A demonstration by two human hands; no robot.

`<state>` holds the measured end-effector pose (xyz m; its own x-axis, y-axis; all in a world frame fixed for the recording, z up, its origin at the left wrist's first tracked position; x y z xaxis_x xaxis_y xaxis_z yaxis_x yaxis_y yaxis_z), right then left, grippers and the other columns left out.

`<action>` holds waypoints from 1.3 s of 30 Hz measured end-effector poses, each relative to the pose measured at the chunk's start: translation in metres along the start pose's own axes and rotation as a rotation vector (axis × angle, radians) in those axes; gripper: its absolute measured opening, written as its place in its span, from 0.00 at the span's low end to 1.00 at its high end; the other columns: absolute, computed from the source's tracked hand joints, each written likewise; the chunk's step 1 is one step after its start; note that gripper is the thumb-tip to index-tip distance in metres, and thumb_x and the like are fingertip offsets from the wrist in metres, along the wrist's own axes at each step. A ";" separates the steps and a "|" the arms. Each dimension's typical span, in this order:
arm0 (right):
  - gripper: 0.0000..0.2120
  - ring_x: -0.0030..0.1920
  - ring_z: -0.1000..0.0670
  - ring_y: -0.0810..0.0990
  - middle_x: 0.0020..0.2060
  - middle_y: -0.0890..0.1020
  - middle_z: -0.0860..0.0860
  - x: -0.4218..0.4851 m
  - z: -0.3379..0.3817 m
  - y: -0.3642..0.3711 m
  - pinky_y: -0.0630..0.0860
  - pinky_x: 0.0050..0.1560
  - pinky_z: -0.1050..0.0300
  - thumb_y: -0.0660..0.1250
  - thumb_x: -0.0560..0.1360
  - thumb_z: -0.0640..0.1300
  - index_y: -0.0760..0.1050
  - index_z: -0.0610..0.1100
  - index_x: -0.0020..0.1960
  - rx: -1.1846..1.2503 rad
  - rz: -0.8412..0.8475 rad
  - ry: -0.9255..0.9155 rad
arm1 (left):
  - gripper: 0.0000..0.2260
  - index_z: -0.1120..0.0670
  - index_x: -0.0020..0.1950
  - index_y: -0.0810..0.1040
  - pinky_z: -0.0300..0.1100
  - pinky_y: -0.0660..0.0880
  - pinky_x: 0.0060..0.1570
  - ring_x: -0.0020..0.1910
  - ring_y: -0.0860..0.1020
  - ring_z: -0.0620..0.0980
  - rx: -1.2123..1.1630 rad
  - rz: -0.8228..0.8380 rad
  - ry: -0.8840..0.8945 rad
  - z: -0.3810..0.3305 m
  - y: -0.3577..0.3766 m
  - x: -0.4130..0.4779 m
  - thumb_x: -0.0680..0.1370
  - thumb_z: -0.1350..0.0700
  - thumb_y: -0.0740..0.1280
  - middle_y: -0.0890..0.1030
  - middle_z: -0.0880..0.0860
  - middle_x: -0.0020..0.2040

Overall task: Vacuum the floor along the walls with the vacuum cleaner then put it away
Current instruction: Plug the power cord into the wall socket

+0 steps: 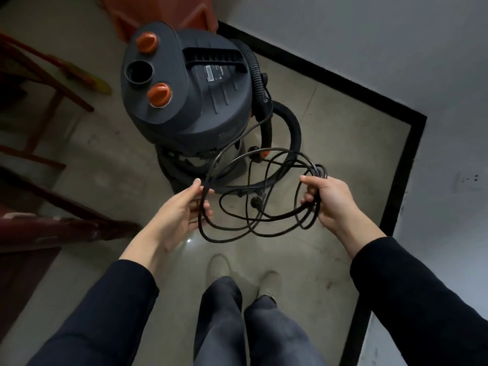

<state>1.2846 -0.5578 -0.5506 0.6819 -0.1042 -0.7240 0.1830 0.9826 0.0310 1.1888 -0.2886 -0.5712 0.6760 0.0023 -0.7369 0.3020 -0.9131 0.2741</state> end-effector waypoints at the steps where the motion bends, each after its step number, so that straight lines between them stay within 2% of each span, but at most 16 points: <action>1: 0.11 0.20 0.54 0.63 0.20 0.64 0.53 0.001 0.003 -0.001 0.68 0.27 0.59 0.68 0.74 0.34 0.68 0.45 0.40 0.017 -0.003 -0.013 | 0.17 0.52 0.48 0.82 0.42 0.80 0.42 0.35 0.79 0.47 -0.022 -0.038 0.007 0.002 -0.001 0.002 0.75 0.39 0.66 0.78 0.48 0.34; 4: 0.14 0.20 0.55 0.60 0.20 0.61 0.55 0.003 0.012 -0.006 0.64 0.25 0.62 0.65 0.77 0.36 0.65 0.47 0.37 0.082 -0.021 -0.027 | 0.10 0.49 0.44 0.80 0.43 0.78 0.40 0.31 0.75 0.46 -0.002 -0.100 0.035 0.006 0.001 0.005 0.79 0.45 0.66 0.74 0.47 0.31; 7: 0.14 0.19 0.56 0.58 0.20 0.60 0.55 0.004 0.023 -0.013 0.60 0.21 0.65 0.62 0.79 0.37 0.64 0.46 0.37 0.183 -0.006 -0.012 | 0.10 0.47 0.38 0.80 0.38 0.75 0.31 0.26 0.69 0.44 0.062 -0.117 0.086 0.011 0.004 0.003 0.72 0.42 0.71 0.69 0.47 0.28; 10: 0.11 0.17 0.58 0.57 0.19 0.59 0.55 0.002 0.032 -0.018 0.57 0.18 0.66 0.57 0.82 0.41 0.65 0.43 0.40 0.452 0.045 0.076 | 0.13 0.50 0.42 0.79 0.35 0.70 0.27 0.25 0.65 0.44 0.141 -0.095 0.090 0.022 0.008 0.001 0.68 0.42 0.72 0.65 0.47 0.28; 13: 0.12 0.17 0.58 0.58 0.19 0.60 0.56 -0.006 0.029 -0.015 0.57 0.18 0.67 0.56 0.82 0.43 0.65 0.43 0.40 0.570 0.096 0.135 | 0.05 0.49 0.45 0.83 0.38 0.70 0.34 0.27 0.68 0.44 0.222 -0.025 0.030 0.036 0.023 -0.002 0.76 0.49 0.70 0.68 0.48 0.30; 16: 0.13 0.19 0.57 0.60 0.21 0.61 0.54 -0.014 0.018 -0.004 0.60 0.22 0.66 0.56 0.82 0.41 0.64 0.44 0.38 0.650 0.129 0.164 | 0.08 0.47 0.50 0.86 0.38 0.71 0.38 0.30 0.71 0.44 0.198 0.069 0.001 0.047 0.046 -0.004 0.80 0.55 0.66 0.73 0.48 0.32; 19: 0.12 0.24 0.54 0.67 0.26 0.67 0.52 -0.022 0.008 0.008 0.68 0.34 0.61 0.55 0.81 0.41 0.67 0.42 0.40 0.725 0.138 0.188 | 0.09 0.49 0.51 0.86 0.32 0.72 0.36 0.32 0.73 0.43 0.179 0.124 0.027 0.051 0.065 -0.008 0.78 0.59 0.67 0.76 0.47 0.34; 22: 0.09 0.35 0.49 0.81 0.33 0.78 0.47 -0.030 0.001 0.014 0.76 0.50 0.54 0.57 0.80 0.37 0.73 0.38 0.44 0.644 0.178 0.214 | 0.09 0.52 0.53 0.85 0.31 0.70 0.32 0.28 0.71 0.43 0.186 0.079 0.073 0.054 0.073 -0.009 0.76 0.63 0.69 0.73 0.47 0.29; 25: 0.08 0.44 0.46 0.85 0.39 0.83 0.44 -0.036 -0.003 0.019 0.77 0.58 0.46 0.58 0.77 0.31 0.74 0.38 0.48 0.508 0.259 0.227 | 0.13 0.49 0.56 0.83 0.33 0.67 0.28 0.24 0.65 0.42 0.206 -0.002 0.102 0.055 0.075 -0.005 0.74 0.63 0.71 0.66 0.44 0.25; 27: 0.09 0.45 0.45 0.85 0.41 0.83 0.42 -0.038 -0.005 0.020 0.79 0.56 0.44 0.58 0.76 0.29 0.74 0.37 0.50 0.441 0.306 0.219 | 0.15 0.44 0.57 0.82 0.34 0.67 0.26 0.23 0.64 0.40 0.241 -0.004 0.107 0.053 0.079 -0.002 0.75 0.60 0.71 0.65 0.42 0.24; 29: 0.09 0.46 0.43 0.85 0.42 0.84 0.41 -0.037 -0.006 0.020 0.79 0.54 0.44 0.58 0.76 0.28 0.74 0.36 0.52 0.408 0.334 0.202 | 0.13 0.42 0.55 0.82 0.35 0.68 0.25 0.23 0.65 0.41 0.292 0.023 0.116 0.049 0.084 0.002 0.75 0.58 0.71 0.69 0.43 0.24; 31: 0.09 0.47 0.43 0.85 0.43 0.84 0.41 -0.036 -0.007 0.019 0.80 0.55 0.46 0.59 0.76 0.29 0.74 0.36 0.53 0.373 0.359 0.188 | 0.09 0.44 0.49 0.84 0.36 0.68 0.26 0.26 0.67 0.43 0.350 0.054 0.118 0.048 0.086 0.004 0.76 0.58 0.71 0.72 0.48 0.29; 34: 0.12 0.47 0.43 0.85 0.44 0.84 0.40 -0.032 -0.009 0.014 0.82 0.50 0.50 0.63 0.70 0.29 0.74 0.35 0.53 0.337 0.367 0.195 | 0.04 0.50 0.49 0.82 0.36 0.64 0.25 0.25 0.66 0.45 0.387 0.103 0.116 0.047 0.085 0.002 0.76 0.59 0.71 0.70 0.56 0.33; 37: 0.07 0.40 0.45 0.86 0.42 0.83 0.39 -0.026 -0.014 0.011 0.82 0.39 0.55 0.65 0.71 0.27 0.75 0.33 0.48 0.172 0.228 0.176 | 0.02 0.54 0.48 0.81 0.35 0.64 0.25 0.24 0.65 0.43 0.375 0.063 0.133 0.042 0.077 0.000 0.76 0.59 0.72 0.70 0.50 0.30; 38: 0.08 0.38 0.46 0.85 0.42 0.82 0.40 -0.025 -0.016 0.011 0.81 0.36 0.56 0.65 0.72 0.27 0.74 0.33 0.50 0.099 0.161 0.168 | 0.01 0.54 0.46 0.82 0.34 0.65 0.25 0.25 0.66 0.42 0.369 0.043 0.137 0.039 0.073 -0.001 0.76 0.58 0.72 0.69 0.47 0.28; 39: 0.17 0.38 0.46 0.84 0.42 0.81 0.40 -0.023 -0.019 0.008 0.80 0.35 0.56 0.66 0.72 0.26 0.70 0.37 0.58 0.021 0.100 0.147 | 0.01 0.54 0.45 0.82 0.34 0.66 0.26 0.25 0.66 0.41 0.368 0.029 0.142 0.036 0.069 -0.002 0.76 0.58 0.72 0.69 0.45 0.27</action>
<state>1.2570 -0.5443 -0.5469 0.5869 0.0191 -0.8094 0.1354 0.9833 0.1214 1.1843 -0.3663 -0.5733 0.7751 0.0072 -0.6318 0.0374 -0.9987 0.0344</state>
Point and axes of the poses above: each hand's wrist, its own x-axis towards the middle knuckle, its own y-axis out of the palm, z = x × y, the point moved 2 cm from there along x, towards the middle knuckle
